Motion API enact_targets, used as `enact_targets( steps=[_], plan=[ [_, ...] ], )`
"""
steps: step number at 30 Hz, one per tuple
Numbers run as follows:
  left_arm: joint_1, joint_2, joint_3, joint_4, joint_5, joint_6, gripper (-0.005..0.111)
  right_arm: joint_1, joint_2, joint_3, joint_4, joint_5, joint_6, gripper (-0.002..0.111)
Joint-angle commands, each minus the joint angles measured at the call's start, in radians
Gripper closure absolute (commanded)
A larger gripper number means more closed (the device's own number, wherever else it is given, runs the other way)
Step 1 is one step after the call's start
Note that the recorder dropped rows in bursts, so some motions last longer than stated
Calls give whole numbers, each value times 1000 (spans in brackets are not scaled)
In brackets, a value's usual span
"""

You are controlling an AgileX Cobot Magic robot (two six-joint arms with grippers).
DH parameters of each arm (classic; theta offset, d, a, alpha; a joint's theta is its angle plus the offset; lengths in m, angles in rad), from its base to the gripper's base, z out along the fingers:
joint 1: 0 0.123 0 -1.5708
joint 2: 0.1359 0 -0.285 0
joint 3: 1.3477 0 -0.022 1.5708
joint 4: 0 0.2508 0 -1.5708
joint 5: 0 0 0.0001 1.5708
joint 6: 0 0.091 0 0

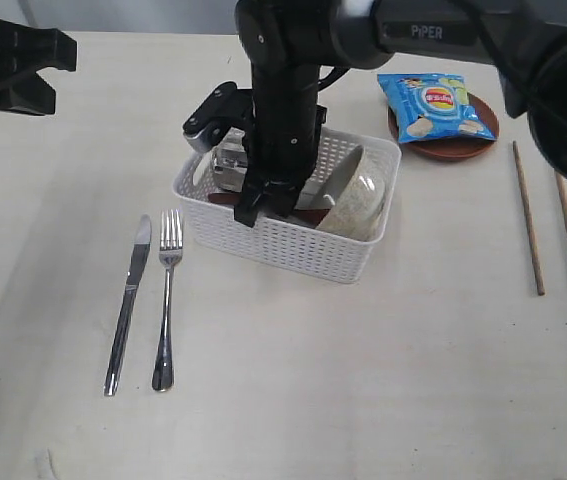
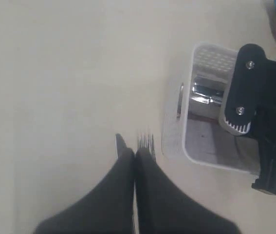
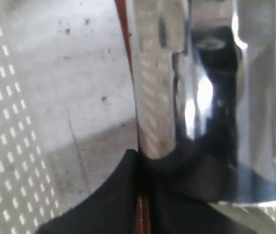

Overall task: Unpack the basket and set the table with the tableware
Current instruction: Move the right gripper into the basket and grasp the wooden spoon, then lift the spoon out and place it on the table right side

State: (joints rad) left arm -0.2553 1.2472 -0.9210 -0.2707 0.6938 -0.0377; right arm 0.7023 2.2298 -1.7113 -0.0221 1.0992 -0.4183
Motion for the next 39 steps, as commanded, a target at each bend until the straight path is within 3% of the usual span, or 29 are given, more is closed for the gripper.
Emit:
enact_targets(
  steps=[1, 16, 26, 31, 39],
  plan=[
    [2, -1, 7, -6, -2, 0, 107, -2, -61, 2, -32, -17, 3, 109],
    [2, -1, 7, -6, -2, 0, 107, -2, -212, 2, -71, -48, 16, 109],
    [2, -1, 7, -4, -2, 0, 107, -17, -257, 2, -216, 5, 98, 109],
    [2, -1, 7, -6, -2, 0, 107, -109, -333, 2, -211, 25, 127, 109],
    [2, -1, 7, -6, -2, 0, 107, -378, -400, 14, -69, 73, 129, 109]
  ],
)
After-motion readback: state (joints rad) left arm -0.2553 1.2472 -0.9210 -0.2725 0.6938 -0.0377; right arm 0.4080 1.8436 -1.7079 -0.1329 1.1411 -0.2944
